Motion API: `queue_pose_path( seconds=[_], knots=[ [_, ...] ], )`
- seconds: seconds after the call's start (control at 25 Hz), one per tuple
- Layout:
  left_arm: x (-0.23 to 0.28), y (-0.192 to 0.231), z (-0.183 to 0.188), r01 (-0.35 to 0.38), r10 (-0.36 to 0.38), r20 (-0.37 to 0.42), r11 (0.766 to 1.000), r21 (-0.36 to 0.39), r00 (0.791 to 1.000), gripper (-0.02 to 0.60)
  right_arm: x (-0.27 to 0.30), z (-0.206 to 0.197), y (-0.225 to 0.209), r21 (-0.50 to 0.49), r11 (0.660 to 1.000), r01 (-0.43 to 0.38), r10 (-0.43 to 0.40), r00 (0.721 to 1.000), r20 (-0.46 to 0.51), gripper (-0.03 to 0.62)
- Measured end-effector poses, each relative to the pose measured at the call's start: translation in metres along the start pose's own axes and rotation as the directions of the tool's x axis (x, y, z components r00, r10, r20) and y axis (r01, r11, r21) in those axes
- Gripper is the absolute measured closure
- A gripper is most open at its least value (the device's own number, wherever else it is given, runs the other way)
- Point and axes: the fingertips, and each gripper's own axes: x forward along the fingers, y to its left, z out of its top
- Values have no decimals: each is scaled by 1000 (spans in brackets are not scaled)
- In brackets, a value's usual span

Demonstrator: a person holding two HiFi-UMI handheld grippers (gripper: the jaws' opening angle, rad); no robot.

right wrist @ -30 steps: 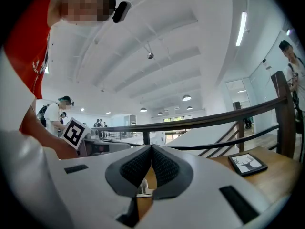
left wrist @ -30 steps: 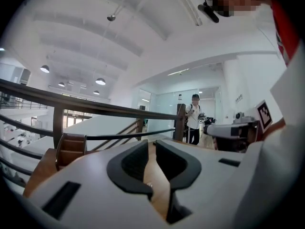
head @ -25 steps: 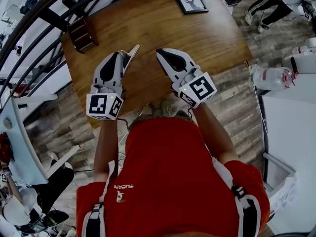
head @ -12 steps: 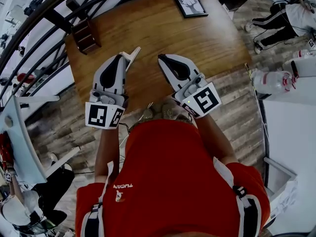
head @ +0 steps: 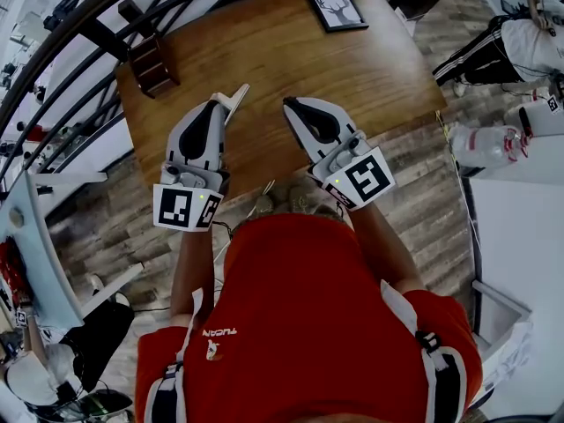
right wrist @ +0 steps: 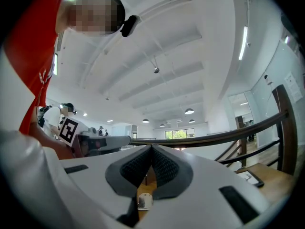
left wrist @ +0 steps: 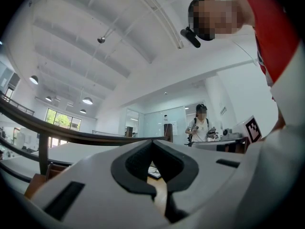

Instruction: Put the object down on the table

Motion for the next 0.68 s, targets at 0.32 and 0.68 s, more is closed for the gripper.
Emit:
queue_pose_path(
  seconds=[0.32, 0.68],
  knots=[
    [-3, 0, -4, -5, 5, -4, 1000, -7, 1000, 572, -1, -1, 2, 0, 1000, -4, 4, 1000, -5, 571],
    [-6, -1, -2, -12, 12, -1, 1000, -14, 1000, 572, -4, 0, 4, -2, 1000, -1, 1, 1000, -7, 571]
  ],
)
